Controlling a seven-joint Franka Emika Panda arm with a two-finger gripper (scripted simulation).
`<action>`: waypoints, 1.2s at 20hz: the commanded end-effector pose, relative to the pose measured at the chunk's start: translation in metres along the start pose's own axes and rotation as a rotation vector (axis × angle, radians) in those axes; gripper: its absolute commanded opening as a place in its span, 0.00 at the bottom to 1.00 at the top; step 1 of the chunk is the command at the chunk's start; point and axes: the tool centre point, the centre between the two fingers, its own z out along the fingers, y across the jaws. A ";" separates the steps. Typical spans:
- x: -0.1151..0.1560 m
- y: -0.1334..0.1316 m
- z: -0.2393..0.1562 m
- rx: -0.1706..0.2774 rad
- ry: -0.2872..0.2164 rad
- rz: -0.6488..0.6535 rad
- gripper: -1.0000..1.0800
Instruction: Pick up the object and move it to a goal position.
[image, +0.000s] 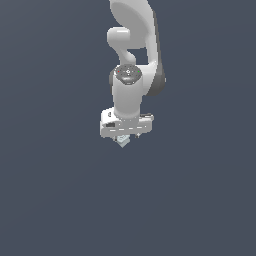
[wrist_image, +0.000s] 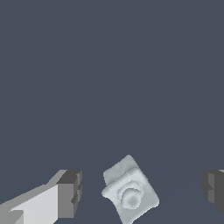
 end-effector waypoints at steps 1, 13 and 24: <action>-0.006 0.001 0.006 0.003 0.000 -0.050 0.96; -0.040 0.007 0.036 0.017 0.003 -0.337 0.96; -0.067 0.008 0.055 0.028 0.009 -0.546 0.96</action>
